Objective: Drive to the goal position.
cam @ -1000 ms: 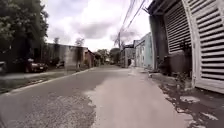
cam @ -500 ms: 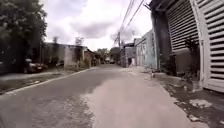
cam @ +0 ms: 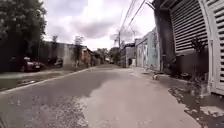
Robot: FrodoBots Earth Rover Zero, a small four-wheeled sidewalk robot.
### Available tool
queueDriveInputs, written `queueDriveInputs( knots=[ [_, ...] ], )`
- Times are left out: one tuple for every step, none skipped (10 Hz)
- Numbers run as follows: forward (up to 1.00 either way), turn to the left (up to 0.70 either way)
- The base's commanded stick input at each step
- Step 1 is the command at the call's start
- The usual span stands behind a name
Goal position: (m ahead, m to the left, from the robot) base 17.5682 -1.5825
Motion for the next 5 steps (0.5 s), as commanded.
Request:
queueDriveInputs(
  knots=[
    [0.50,0.00],
    [0.50,0.00],
    [0.50,0.00],
    [0.50,0.00],
    [0.50,0.00]
  ],
)
